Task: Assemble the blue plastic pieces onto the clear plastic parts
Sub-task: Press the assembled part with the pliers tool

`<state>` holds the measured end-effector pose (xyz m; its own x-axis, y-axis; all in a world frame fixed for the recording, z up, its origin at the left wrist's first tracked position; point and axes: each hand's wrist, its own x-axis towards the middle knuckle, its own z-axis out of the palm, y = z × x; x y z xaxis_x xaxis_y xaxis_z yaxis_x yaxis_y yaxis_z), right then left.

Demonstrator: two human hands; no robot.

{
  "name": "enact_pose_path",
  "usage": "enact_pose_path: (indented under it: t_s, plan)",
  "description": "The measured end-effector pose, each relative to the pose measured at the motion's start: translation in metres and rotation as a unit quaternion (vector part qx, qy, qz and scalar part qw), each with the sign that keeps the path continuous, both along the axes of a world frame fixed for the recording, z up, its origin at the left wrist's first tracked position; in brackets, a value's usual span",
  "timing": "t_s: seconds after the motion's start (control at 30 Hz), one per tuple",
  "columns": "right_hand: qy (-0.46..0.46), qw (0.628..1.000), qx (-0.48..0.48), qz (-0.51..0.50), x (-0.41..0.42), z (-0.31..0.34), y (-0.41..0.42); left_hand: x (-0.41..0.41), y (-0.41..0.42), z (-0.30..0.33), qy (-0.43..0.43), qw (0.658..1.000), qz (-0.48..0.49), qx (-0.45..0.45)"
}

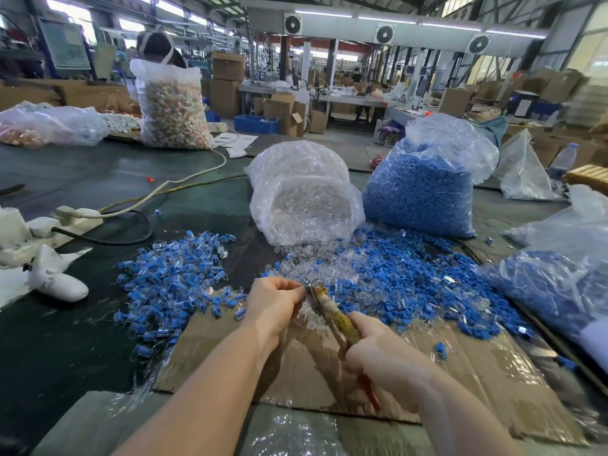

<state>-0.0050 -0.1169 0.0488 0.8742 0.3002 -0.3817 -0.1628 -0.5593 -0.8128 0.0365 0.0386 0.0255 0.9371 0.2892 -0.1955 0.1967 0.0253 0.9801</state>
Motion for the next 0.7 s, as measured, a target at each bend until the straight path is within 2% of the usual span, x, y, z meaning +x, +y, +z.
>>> enact_pose_path:
  t_s: [0.17, 0.4, 0.7]
  plan:
    - [0.108, 0.978, 0.164, -0.07, -0.001, -0.002, -0.003, 0.0, 0.0, 0.002, -0.009, 0.999, 0.003, 0.036]
    - [0.066, 0.988, 0.121, -0.067, -0.002, -0.003, -0.001, -0.002, 0.005, -0.006, -0.02, 0.993, 0.023, 0.111]
    - [0.023, 0.993, 0.091, -0.067, 0.001, -0.005, -0.002, -0.001, 0.01, -0.008, -0.018, 0.996, 0.049, 0.079]
